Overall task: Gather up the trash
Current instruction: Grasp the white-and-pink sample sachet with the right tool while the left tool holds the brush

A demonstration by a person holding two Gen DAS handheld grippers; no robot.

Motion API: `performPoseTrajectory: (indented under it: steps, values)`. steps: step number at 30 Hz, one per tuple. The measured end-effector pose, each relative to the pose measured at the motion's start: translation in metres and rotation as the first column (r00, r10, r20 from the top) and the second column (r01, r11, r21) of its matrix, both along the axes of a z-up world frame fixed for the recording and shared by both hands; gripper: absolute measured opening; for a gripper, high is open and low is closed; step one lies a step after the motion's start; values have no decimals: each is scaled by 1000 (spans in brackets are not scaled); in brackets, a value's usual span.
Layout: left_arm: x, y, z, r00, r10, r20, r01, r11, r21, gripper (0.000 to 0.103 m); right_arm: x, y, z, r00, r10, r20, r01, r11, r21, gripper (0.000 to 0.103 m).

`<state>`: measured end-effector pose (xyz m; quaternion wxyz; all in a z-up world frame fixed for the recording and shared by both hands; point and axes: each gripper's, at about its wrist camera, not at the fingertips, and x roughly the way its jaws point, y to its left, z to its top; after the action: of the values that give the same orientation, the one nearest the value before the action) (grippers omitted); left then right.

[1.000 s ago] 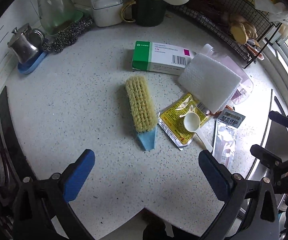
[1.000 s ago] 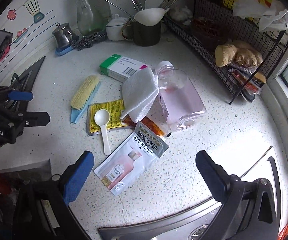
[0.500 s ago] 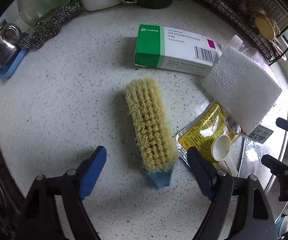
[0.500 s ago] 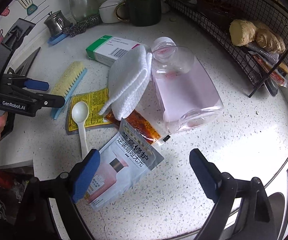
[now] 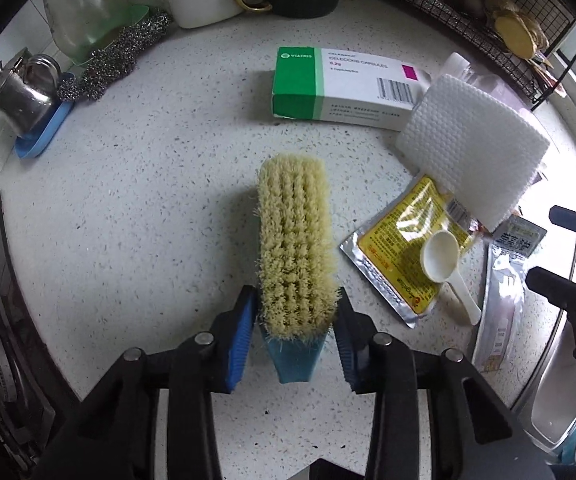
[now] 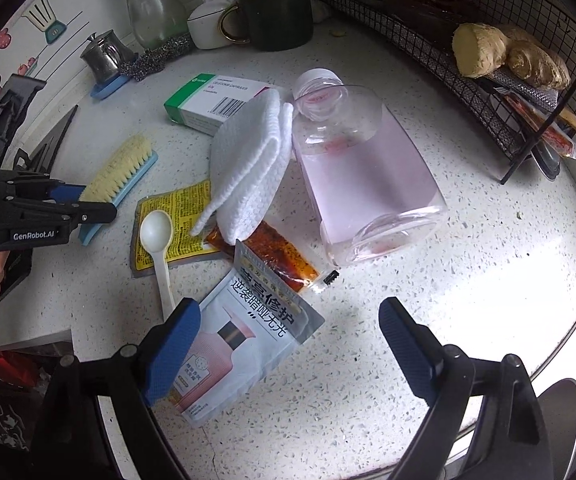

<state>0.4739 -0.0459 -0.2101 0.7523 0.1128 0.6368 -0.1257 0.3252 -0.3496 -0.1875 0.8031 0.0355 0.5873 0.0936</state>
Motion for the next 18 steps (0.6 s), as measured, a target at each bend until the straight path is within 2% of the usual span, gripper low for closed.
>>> performPoseTrajectory:
  steps: [2,8,13,18]
  values:
    - [-10,-1,8,1000,-9,4,9,1000,-11,35,3,0,-3,1000,-3,-6,3,1000,17,91]
    - [-32,-1,29,1000,-13,12,13,999,-30,35,12,-2,-12,1000,7,-18,-6,999,37,79]
    - [-41,-1,40,1000,-22,18,22,999,-32,35,20,5,-17,998,55,-13,-55,998,-15,54]
    - [-45,-5,39,1000,-21,12,21,999,-40,35,19,12,-17,997,80,-15,-80,996,-45,35]
